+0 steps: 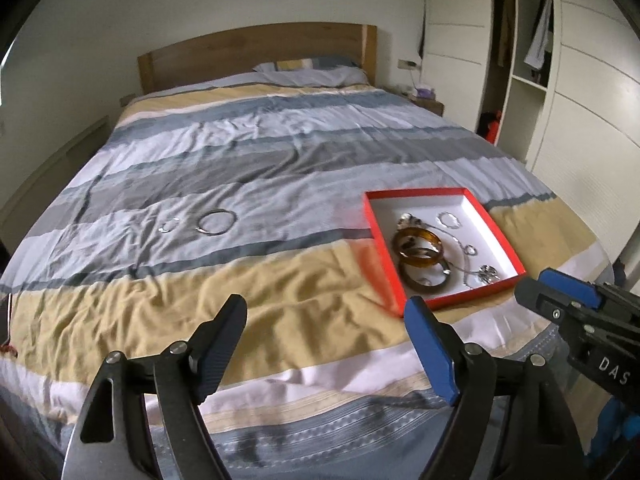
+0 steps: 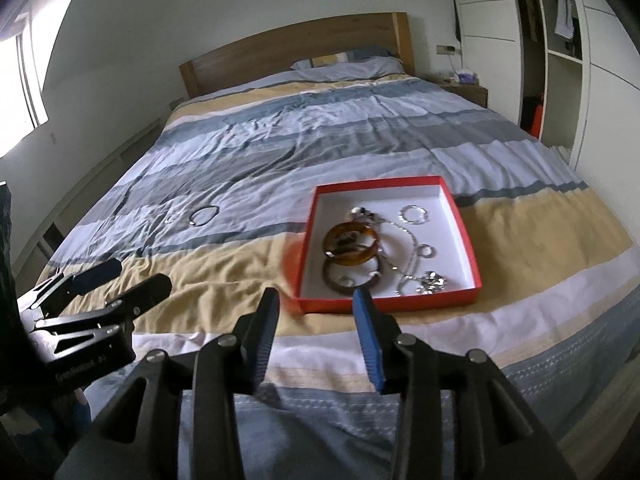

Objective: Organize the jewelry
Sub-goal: 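Withdraw both open tools from the box back over the remaining hoops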

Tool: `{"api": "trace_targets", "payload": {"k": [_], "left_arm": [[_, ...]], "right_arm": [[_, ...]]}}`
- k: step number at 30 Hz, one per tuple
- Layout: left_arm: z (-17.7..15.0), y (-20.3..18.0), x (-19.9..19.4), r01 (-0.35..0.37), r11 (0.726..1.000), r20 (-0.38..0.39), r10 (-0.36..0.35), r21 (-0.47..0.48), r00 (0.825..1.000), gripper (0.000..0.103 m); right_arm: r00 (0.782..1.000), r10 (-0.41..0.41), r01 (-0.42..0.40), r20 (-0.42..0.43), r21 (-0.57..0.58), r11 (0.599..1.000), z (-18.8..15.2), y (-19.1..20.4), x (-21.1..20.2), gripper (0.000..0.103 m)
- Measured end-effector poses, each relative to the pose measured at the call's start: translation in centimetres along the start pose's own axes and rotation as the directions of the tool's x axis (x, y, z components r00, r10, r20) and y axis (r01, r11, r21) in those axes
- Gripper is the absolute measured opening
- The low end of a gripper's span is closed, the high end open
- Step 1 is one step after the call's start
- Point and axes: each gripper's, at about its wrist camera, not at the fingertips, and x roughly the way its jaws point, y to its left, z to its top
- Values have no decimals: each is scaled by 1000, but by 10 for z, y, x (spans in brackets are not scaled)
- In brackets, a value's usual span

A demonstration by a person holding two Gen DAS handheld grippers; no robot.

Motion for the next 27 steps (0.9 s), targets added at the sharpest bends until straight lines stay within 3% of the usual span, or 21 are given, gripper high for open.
{"api": "trace_targets", "payload": {"k": [7,19,27], "left_arm": [[-8,28,-20,-38,998,22,39,-48,999,84],[-23,44,-71,-119,990,103,127,-76,987,88],[-30,60,-104,-146,983,128,160,-114,979,92]], "right_arm": [[1000,1,-1,-4,-50,999,-2,27,-10,43],[999,18,-15,42,-78,997,-7,54,-45,56],[996,42,-34,79,-98,995,-8,67,-67,56]]}}
